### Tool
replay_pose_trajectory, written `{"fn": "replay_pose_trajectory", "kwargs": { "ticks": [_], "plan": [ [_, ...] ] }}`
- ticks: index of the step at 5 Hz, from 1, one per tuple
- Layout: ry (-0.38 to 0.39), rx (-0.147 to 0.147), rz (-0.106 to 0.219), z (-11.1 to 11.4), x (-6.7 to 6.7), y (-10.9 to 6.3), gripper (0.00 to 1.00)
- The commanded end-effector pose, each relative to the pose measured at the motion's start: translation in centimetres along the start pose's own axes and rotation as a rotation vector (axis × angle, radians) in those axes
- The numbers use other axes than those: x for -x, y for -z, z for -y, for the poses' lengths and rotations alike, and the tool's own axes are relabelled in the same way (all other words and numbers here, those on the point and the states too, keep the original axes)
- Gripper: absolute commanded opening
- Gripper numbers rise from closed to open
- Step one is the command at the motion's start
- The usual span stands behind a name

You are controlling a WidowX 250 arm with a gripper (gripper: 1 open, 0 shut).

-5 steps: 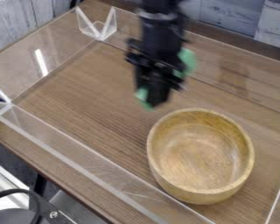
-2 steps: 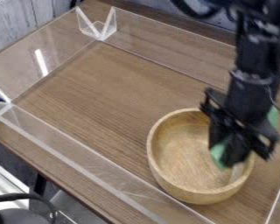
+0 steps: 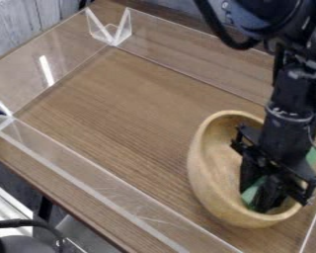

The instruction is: Put the green block in the brown bowl

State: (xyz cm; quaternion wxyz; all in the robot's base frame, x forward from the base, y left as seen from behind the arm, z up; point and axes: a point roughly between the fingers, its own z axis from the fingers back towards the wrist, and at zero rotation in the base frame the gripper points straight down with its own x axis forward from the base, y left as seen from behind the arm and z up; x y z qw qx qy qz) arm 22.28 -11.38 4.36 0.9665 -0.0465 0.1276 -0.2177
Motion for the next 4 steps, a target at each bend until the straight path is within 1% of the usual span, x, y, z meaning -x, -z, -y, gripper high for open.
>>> {"fn": "replay_pose_trajectory", "kwargs": {
  "ticks": [1,4],
  "plan": [
    [-0.016,0.007,0.022,-0.7,-0.5,-0.2,0.0],
    [-0.061,0.016,-0.003,-2.1,-0.6,1.1,0.0]
  ]
}}
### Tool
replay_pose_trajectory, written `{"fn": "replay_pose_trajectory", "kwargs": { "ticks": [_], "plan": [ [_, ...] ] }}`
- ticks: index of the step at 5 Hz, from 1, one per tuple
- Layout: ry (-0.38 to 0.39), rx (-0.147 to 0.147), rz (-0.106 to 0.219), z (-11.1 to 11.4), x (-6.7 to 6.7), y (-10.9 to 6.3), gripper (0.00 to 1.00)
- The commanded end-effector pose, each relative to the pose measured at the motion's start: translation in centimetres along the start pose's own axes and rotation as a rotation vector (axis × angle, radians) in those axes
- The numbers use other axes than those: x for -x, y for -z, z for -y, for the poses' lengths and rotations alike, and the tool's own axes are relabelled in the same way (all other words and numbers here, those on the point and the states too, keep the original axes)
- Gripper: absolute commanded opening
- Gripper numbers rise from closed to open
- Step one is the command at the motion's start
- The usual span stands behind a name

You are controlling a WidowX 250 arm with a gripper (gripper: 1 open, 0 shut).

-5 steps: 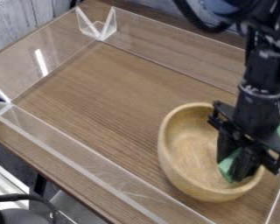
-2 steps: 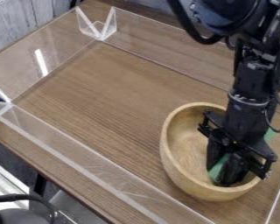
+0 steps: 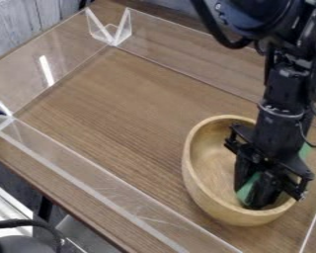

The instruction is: Put the green block in the brown bowl

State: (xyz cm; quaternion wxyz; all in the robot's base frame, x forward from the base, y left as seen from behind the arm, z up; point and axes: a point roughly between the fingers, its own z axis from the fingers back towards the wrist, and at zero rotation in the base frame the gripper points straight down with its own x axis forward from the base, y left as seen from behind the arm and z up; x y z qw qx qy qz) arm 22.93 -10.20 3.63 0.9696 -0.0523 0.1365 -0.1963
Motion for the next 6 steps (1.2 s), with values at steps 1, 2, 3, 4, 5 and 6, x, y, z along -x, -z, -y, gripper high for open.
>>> {"fn": "replay_pose_trajectory", "kwargs": {
  "ticks": [1,2,3,4,5,6],
  "plan": [
    [-0.032,-0.001,0.0,-1.1,-0.5,0.9,0.0],
    [-0.044,0.002,-0.009,-1.5,-0.5,1.3,0.0],
    [-0.056,0.005,-0.017,-1.9,-0.5,1.6,0.0],
    [-0.061,0.007,-0.027,-2.0,-0.4,2.0,0.0],
    [-0.061,0.01,-0.037,-2.0,-0.2,2.5,0.0],
    [-0.062,0.013,-0.048,-1.9,0.0,3.0,0.0]
  ]
}}
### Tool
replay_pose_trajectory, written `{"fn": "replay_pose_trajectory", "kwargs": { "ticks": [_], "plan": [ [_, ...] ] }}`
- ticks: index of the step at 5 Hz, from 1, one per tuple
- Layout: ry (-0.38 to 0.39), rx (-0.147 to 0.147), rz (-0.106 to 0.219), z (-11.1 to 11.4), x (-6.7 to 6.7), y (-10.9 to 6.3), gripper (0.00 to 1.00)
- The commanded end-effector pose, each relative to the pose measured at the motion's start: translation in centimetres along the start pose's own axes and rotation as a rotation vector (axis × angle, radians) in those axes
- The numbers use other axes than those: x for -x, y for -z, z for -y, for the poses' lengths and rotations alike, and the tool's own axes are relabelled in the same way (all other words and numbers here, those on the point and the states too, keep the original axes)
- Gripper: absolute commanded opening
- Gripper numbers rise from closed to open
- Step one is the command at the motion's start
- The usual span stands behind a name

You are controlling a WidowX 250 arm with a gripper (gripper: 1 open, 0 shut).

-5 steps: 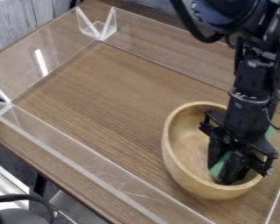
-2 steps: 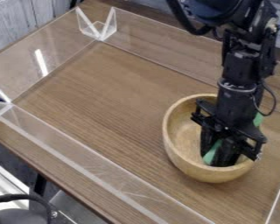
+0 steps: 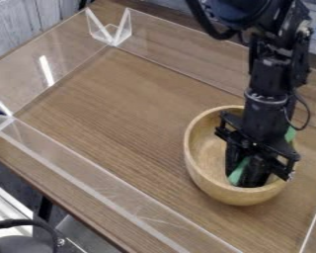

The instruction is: Put the green block in the brown bowl

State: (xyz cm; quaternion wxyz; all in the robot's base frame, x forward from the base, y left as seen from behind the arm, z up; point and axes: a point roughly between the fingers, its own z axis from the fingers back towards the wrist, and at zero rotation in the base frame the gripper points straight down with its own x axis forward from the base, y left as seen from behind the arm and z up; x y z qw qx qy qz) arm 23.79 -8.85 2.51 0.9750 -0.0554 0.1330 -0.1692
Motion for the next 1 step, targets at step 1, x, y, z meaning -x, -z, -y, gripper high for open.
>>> {"fn": "replay_pose_trajectory", "kwargs": {
  "ticks": [1],
  "plan": [
    [-0.009,0.003,-0.071,-0.23,0.75,2.78,0.0]
  ]
}}
